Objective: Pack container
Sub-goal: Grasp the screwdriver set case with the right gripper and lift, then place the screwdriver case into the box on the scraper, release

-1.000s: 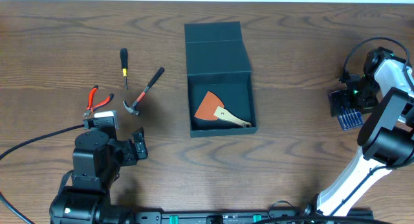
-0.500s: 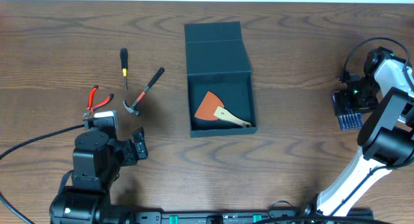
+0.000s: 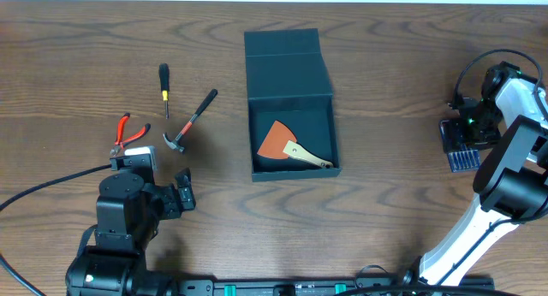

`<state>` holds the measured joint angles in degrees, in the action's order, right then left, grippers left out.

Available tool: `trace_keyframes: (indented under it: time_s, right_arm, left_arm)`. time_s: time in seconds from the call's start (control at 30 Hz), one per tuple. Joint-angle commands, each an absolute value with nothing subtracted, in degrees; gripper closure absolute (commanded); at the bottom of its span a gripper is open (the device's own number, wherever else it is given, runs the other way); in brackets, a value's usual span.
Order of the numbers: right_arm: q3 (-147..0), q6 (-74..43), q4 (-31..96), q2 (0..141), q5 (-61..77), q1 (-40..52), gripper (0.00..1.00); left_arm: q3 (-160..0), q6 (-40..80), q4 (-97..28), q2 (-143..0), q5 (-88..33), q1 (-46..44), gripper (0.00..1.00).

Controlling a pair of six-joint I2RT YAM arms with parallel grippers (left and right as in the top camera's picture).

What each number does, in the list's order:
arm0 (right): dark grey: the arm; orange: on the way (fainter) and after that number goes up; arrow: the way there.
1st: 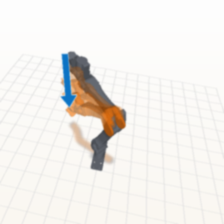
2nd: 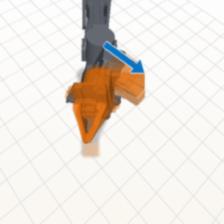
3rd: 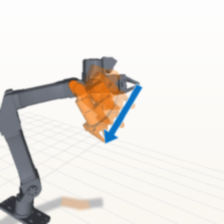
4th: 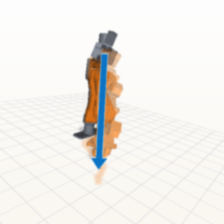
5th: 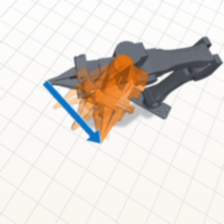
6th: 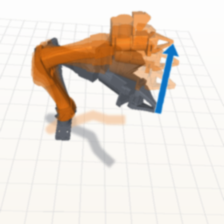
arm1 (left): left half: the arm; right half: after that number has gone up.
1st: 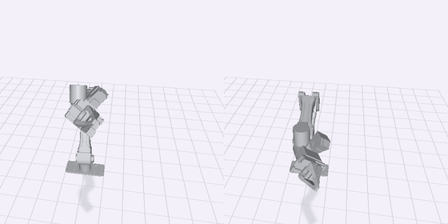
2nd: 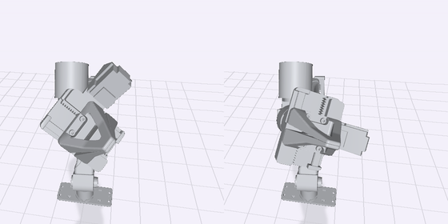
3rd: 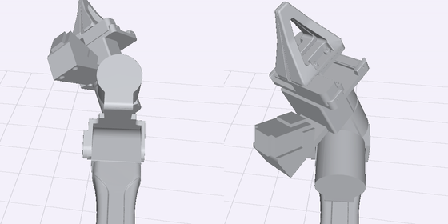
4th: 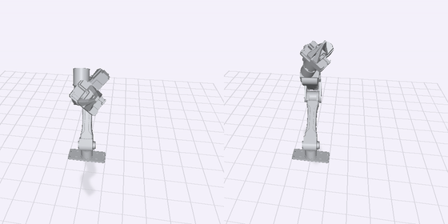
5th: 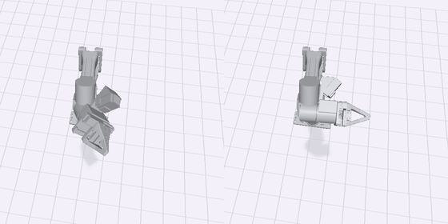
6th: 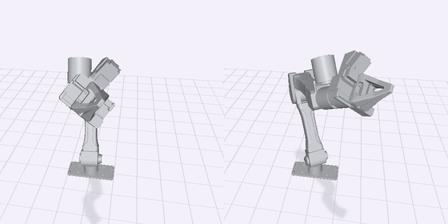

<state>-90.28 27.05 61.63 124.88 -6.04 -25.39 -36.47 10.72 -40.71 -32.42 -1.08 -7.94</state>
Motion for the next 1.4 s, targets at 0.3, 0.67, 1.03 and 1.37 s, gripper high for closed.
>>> trace_keyframes:
  time_s: [0.3, 0.67, 1.03, 1.37]
  right_arm:
    - [-89.89, 24.03, 61.23, 124.57, -5.54, -26.17, 0.66]
    - [-91.72, 23.81, 61.06, 118.78, -3.6, -26.15, 0.83]
    - [-93.3, 23.77, 60.42, 108.95, -2.92, -21.23, 0.99]
    - [-98.24, 26.87, 61.32, 97.08, -2.0, 0.89, 0.99]
  left_arm:
    - [-37.54, 11.27, -40.66, -32.49, -0.38, -8.12, 0.02]
    - [-37.54, 11.27, -40.64, -32.47, -0.38, -8.12, 0.01]
    - [-37.52, 11.29, -40.66, -32.49, -0.38, -8.12, 0.01]
    - [-37.54, 11.29, -40.66, -32.47, -0.43, -8.12, 0.01]
